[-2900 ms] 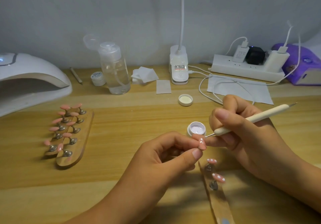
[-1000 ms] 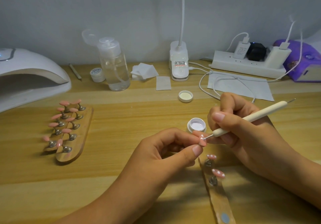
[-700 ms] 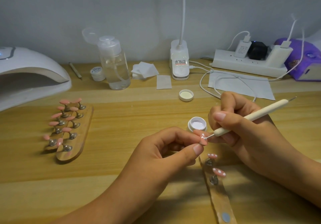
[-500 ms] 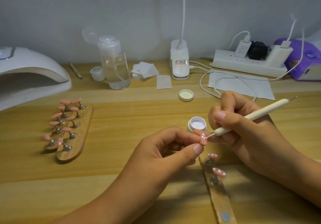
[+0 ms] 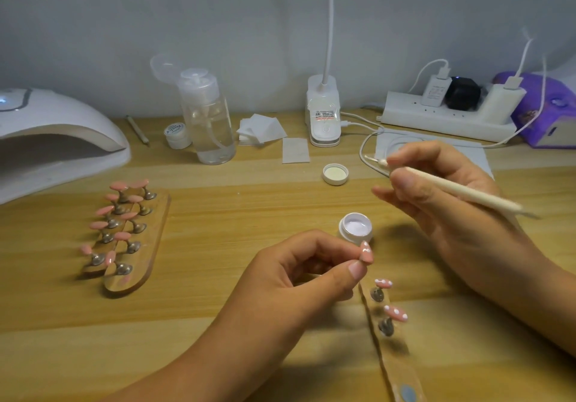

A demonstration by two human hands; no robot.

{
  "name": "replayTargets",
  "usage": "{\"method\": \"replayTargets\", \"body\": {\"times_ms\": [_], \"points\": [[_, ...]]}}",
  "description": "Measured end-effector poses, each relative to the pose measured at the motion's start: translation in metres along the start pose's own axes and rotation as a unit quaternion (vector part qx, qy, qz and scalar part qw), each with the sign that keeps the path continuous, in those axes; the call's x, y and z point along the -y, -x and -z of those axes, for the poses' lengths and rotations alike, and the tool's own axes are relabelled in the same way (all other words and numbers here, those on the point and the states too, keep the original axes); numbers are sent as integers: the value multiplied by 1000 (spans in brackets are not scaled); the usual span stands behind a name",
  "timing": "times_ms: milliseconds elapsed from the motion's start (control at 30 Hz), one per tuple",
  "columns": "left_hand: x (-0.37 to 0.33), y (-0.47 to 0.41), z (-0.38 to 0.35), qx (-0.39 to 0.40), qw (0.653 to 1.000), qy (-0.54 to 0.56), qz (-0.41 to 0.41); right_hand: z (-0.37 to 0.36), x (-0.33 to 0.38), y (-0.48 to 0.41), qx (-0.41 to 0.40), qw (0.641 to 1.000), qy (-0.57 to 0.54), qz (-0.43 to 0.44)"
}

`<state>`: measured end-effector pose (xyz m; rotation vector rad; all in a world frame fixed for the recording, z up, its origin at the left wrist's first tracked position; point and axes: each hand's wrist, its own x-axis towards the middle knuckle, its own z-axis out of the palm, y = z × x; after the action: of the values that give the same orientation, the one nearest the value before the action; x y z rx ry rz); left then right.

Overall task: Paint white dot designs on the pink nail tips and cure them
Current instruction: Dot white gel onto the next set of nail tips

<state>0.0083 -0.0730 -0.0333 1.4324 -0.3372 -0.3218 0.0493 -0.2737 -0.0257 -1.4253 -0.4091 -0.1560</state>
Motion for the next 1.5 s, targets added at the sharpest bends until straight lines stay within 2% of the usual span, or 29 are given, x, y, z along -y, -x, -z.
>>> {"method": "replayTargets", "body": {"times_ms": [100,333,467,833,967,1033,1133,1233,1367,1500], "points": [[0,0,0,0,1000,6,2,1,-2,1,-16,987,161,21],[2,-1,1,1,1000,2,-4,-4,-9,4,31,949,309,50],[3,-1,2,3,1000,-10,-7,-5,-12,2,63,940,330,68],[3,-1,2,1,1000,-11,-5,-5,-14,1,86,924,362,86],[2,-1,0,-7,1000,-1,0,-5,-12,1,74,931,347,83],[1,-1,0,-9,1000,8,5,-5,-10,2,47,947,309,77],[1,-1,-1,-12,1000,16,7,-6,-4,2,-15,982,180,50],[1,-2,-1,-15,1000,22,8,-4,-1,3,-60,997,54,8],[1,-2,-1,-15,999,28,9,-6,1,6,-47,997,-47,-46],[1,-2,0,-14,1000,19,6,-11,5,9,8,995,-76,-60]]}}
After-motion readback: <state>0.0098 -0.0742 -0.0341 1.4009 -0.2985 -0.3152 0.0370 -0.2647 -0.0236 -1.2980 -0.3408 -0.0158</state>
